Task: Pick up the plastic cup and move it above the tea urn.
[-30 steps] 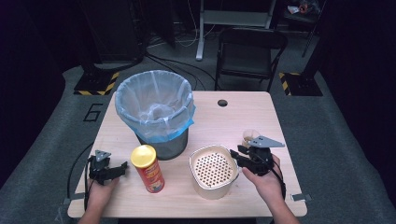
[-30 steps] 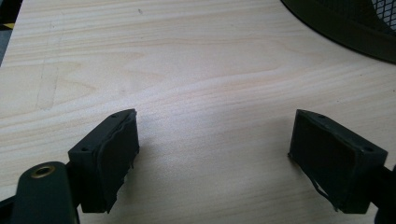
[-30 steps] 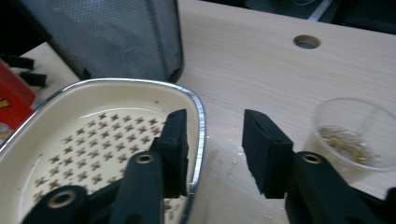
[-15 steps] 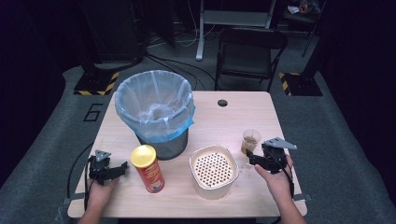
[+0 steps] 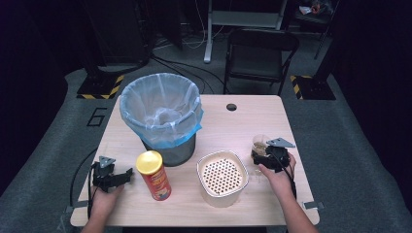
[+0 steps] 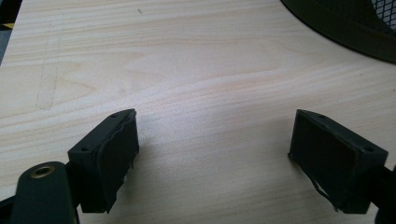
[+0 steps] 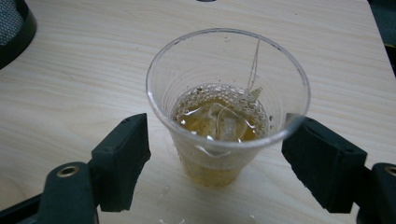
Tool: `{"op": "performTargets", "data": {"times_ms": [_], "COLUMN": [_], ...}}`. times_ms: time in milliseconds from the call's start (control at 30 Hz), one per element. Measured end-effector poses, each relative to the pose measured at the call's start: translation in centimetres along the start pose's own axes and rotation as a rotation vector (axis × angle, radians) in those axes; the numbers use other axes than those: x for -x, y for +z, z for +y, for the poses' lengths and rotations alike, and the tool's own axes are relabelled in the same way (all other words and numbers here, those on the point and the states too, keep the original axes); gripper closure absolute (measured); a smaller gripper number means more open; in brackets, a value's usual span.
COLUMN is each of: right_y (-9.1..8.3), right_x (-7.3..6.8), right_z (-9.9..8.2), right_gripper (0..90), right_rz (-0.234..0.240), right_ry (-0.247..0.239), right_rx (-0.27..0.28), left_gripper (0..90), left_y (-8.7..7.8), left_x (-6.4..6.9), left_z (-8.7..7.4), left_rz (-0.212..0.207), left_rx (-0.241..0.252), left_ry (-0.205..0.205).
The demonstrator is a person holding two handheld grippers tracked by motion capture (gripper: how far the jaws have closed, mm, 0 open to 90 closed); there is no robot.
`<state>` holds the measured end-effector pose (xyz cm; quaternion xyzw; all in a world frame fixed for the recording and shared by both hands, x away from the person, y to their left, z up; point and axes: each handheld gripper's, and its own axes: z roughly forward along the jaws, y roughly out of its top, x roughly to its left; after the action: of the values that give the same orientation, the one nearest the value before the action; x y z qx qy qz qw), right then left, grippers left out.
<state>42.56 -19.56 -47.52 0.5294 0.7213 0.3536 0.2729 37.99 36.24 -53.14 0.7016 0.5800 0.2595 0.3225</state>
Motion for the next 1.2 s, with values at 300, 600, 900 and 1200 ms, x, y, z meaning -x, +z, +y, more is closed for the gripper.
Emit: {"op": "performTargets", "data": {"times_ms": [300, 600, 900, 1200], "right_y": [1.6, 2.7, 2.5, 2.0], "right_x": [-0.4, -0.5, -0.4, -0.7], "right_z": [0.6, 1.1, 1.0, 1.2], "right_gripper": [22.6, 26.0, 27.9, 32.8], "right_rz": [0.006, 0.011, 0.019, 0.065], "right_ry": [0.003, -0.026, -0.039, -0.105], "right_rx": [0.035, 0.032, 0.058, 0.075], "left_gripper": [14.9, 14.9, 14.9, 14.9], "left_y": [0.0, 0.0, 0.0, 0.0], "left_x": [0.0, 0.0, 0.0, 0.0], "left_z": [0.0, 0.0, 0.0, 0.0], "left_rz": [0.000, -0.006, -0.006, -0.007], "left_rx": [0.000, -0.003, -0.003, -0.003], "left_ry": [0.000, 0.002, 0.002, 0.003]}}
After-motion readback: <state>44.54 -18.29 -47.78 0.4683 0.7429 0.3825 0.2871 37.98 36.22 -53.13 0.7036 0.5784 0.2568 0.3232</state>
